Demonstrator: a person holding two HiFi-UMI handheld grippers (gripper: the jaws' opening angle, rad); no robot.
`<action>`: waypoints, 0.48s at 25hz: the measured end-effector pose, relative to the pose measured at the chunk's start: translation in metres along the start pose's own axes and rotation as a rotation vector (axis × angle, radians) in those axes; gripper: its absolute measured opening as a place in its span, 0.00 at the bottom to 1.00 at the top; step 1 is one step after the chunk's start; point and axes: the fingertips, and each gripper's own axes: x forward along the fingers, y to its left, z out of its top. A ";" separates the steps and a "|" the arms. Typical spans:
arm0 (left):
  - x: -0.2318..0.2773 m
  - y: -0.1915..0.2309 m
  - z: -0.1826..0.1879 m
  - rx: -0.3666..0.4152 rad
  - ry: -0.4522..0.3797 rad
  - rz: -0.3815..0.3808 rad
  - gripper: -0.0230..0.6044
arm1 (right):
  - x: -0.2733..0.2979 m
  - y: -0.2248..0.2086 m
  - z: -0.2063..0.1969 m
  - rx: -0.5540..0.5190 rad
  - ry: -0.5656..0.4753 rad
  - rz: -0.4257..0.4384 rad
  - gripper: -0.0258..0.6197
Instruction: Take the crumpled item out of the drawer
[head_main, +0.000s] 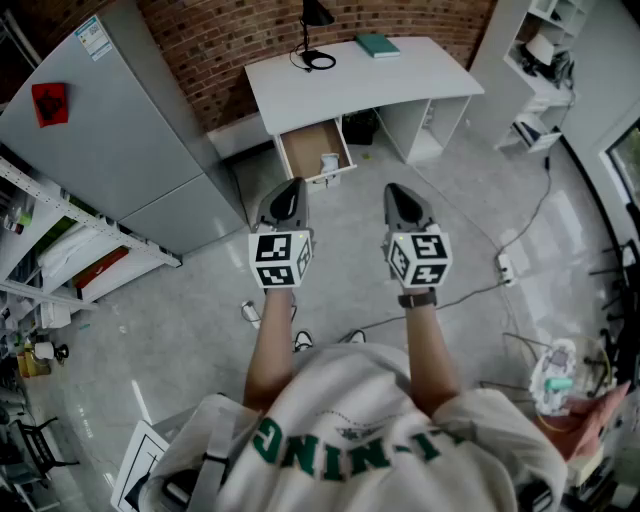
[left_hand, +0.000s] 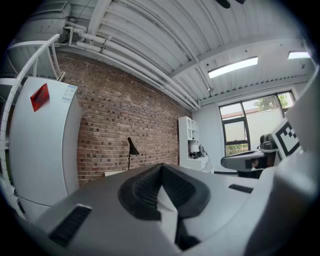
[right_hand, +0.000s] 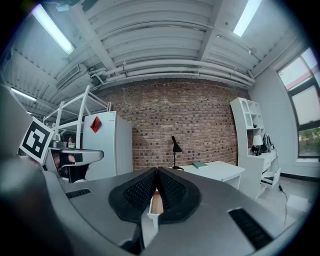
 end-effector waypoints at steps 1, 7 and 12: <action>0.002 -0.004 0.001 -0.006 -0.002 -0.002 0.04 | -0.002 -0.005 0.000 0.002 -0.003 -0.004 0.05; 0.004 -0.038 0.010 -0.056 -0.077 -0.027 0.04 | -0.018 -0.035 -0.012 -0.007 0.001 -0.020 0.05; 0.009 -0.057 -0.003 -0.016 -0.032 -0.029 0.04 | -0.026 -0.058 -0.026 0.065 -0.001 -0.042 0.05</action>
